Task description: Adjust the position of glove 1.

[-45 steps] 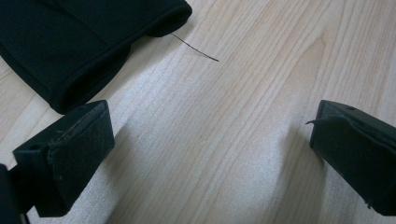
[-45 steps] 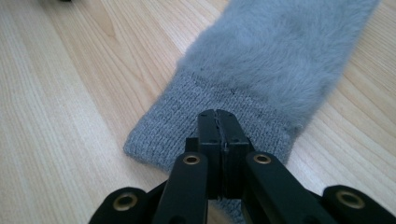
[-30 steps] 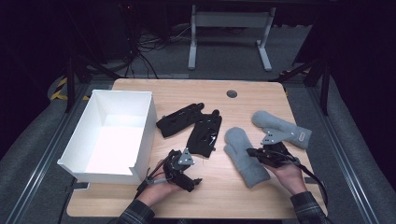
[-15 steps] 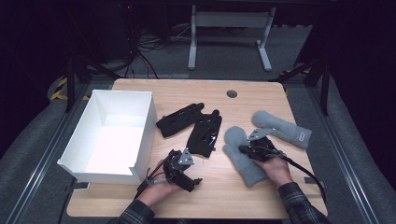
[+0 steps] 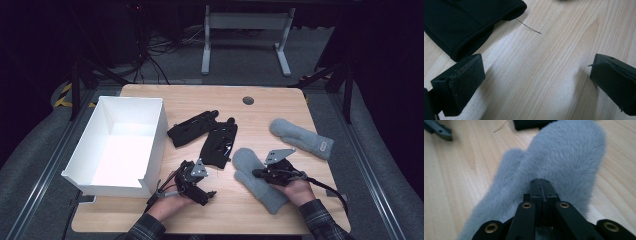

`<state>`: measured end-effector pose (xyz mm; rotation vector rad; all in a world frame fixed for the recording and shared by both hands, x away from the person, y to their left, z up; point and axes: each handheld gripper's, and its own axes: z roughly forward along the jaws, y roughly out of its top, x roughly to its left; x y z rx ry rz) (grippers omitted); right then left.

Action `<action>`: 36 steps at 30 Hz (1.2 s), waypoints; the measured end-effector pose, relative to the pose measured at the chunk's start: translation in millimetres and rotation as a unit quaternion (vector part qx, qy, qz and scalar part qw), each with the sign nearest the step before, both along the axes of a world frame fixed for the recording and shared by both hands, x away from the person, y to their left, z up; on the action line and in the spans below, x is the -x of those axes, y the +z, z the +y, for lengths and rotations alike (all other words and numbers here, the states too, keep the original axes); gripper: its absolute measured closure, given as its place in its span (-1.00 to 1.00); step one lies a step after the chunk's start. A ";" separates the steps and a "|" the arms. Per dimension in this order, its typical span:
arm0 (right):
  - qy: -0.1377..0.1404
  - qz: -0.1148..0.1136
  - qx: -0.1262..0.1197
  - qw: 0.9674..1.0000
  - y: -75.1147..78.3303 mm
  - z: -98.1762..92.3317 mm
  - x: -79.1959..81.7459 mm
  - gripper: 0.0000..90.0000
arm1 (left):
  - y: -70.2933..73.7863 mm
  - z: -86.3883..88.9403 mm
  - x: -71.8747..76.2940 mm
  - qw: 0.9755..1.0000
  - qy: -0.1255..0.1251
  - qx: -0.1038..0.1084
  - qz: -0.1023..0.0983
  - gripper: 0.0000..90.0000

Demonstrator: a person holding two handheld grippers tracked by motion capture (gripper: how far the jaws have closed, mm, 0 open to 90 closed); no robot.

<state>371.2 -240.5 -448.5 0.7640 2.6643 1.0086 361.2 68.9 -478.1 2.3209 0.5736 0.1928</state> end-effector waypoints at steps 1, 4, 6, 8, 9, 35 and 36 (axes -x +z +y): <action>0.003 0.002 -0.001 1.000 0.0 0.8 1.8 1.00 | 0.0 -0.1 0.0 1.000 0.000 0.000 0.000 -1.00; 0.020 0.009 -0.007 1.000 -0.8 5.1 8.3 1.00 | 0.1 -0.2 -0.2 1.000 0.001 -0.001 -0.001 -1.00; 0.030 0.012 -0.009 0.999 -0.8 8.2 11.3 1.00 | 0.1 -0.3 -0.4 1.000 0.001 -0.001 -0.002 -1.00; 0.042 0.012 -0.008 0.999 -1.0 14.5 15.9 1.00 | 0.2 -0.4 -0.4 1.000 0.001 -0.001 -0.002 -1.00; 0.048 0.012 -0.009 0.999 -1.2 17.8 18.2 1.00 | 0.1 -0.4 -0.5 1.000 0.001 -0.002 -0.002 -1.00; 0.013 -0.020 -0.004 1.000 17.7 -0.9 11.3 0.39 | 0.2 -1.3 -1.4 1.000 -0.002 -0.002 -0.001 -1.00; 0.011 -0.022 -0.001 1.000 18.5 -3.2 9.3 0.44 | 0.3 -1.4 -1.6 1.000 -0.002 -0.002 -0.003 -1.00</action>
